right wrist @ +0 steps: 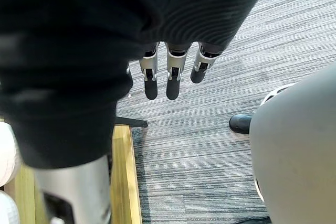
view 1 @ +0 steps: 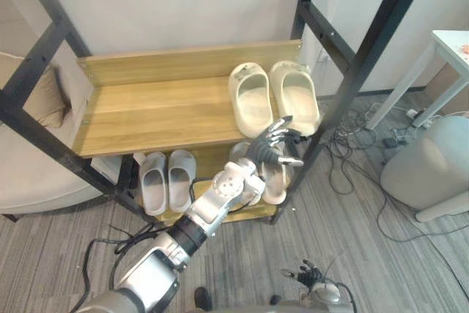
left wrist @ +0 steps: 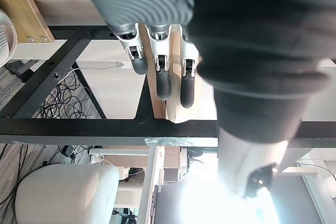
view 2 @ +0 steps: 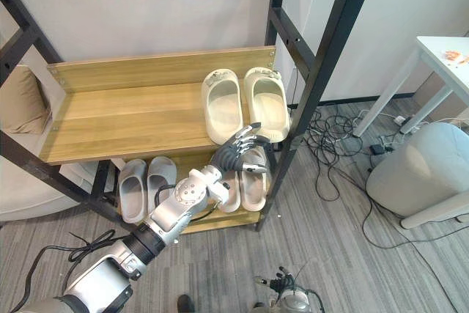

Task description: Organize the slippers on the shoe rack

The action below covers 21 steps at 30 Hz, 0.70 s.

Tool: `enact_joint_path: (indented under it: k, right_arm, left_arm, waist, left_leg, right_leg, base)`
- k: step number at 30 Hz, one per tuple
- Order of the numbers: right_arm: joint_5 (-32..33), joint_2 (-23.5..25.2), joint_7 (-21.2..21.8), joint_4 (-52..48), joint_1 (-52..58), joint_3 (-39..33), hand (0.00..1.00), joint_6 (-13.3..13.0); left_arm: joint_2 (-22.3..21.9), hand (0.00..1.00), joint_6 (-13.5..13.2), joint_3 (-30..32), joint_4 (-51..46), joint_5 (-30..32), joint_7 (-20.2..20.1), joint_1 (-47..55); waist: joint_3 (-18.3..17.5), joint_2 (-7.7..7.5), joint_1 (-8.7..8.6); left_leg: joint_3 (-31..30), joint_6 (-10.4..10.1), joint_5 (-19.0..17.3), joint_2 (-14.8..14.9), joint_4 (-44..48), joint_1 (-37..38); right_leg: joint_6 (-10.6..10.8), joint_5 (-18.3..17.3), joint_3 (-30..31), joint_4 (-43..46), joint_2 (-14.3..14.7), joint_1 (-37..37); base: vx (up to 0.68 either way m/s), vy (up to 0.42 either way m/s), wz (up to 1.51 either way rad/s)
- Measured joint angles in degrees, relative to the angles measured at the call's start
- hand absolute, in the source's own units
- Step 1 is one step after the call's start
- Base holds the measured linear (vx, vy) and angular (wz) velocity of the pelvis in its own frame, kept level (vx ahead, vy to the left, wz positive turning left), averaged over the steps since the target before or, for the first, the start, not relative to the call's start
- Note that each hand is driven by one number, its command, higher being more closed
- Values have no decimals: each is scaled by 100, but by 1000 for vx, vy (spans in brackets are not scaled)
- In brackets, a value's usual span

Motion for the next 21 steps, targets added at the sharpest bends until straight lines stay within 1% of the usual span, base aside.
enact_joint_path:
  k: [8, 15, 17, 21]
  right_arm:
    - [2, -4, -4, -1, -10, 164, 0, 5]
    - [2, -45, -13, 7, -7, 367, 0, 20]
    - [1, -60, -14, 23, -4, 404, 0, 24]
    - [2, -60, -25, 33, -7, 415, 0, 24]
  left_arm:
    - [-59, 0, -1, -53, -201, -242, 1, 341]
    - [-58, 0, -8, -71, -589, -422, -1, 686]
    - [-53, 0, -8, -143, -729, -501, -7, 744]
    - [-51, 0, -19, -231, -1024, -624, -17, 854]
  waist:
    - [0, 0, 27]
    - [0, -2, 109]
    - [0, -1, 160]
    - [0, -1, 177]
  left_leg:
    - [-97, 1, 1, -2, 0, 1]
    - [-161, 3, 4, -13, 0, 58]
    - [-174, 4, 5, -13, 0, 73]
    - [-228, 6, 7, -25, 0, 81]
  right_leg:
    - [1, -1, -68, 0, 2, 38]
    - [9, -7, -134, 0, -1, 129]
    - [10, -9, -143, 0, 0, 147]
    - [15, -13, -181, 0, -4, 176]
  base:
    - [-2, 0, 3]
    - [-14, 2, 4]
    - [0, 0, 0]
    - [-9, 1, 5]
